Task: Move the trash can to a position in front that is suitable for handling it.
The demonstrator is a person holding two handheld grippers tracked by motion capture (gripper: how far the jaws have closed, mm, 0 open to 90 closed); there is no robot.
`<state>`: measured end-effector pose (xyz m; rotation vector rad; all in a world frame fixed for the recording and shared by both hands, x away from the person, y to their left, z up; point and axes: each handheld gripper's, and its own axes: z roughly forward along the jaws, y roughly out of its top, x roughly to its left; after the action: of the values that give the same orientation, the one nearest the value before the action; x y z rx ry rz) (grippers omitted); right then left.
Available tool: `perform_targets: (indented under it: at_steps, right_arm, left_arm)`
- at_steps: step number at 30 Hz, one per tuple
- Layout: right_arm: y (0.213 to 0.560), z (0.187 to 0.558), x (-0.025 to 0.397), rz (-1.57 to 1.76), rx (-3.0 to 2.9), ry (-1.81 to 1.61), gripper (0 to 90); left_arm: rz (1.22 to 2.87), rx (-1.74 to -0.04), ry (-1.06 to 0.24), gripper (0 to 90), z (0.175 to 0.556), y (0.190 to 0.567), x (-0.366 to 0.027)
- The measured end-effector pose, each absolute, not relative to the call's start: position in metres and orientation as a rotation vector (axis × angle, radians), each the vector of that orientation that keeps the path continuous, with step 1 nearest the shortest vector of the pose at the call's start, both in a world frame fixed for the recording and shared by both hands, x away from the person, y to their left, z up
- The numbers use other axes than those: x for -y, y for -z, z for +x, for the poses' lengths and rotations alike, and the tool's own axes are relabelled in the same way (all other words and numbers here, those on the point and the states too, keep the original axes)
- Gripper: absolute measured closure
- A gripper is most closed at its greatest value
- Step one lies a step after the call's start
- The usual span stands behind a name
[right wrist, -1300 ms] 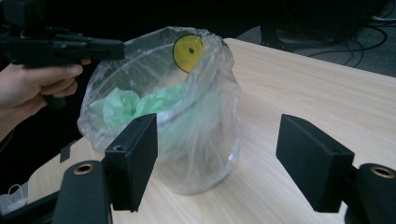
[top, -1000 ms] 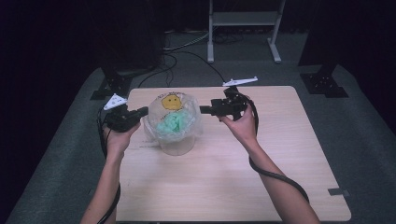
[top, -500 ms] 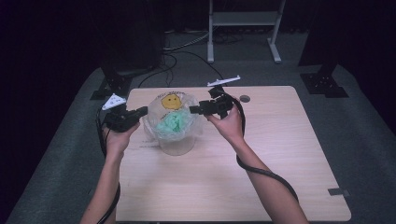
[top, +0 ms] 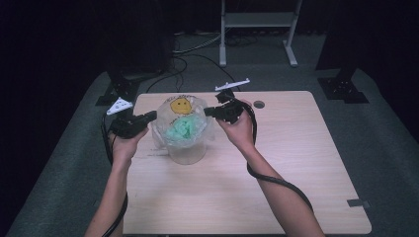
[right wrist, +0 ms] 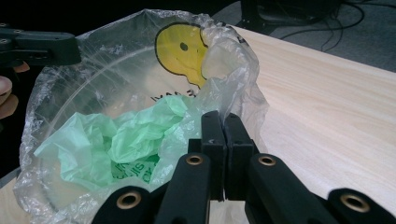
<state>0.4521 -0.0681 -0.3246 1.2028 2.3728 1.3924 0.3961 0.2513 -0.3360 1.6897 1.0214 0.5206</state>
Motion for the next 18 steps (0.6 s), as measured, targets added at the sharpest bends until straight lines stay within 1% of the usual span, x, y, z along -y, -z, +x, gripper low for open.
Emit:
perform_targets:
  at_steps: [18]
  right_arm:
    - [0.305,0.448,0.052,1.168,-2.396,-1.421,90.0]
  left_arm:
    - [1.684,-0.954,-0.496,89.6,0.394,0.325,-0.231]
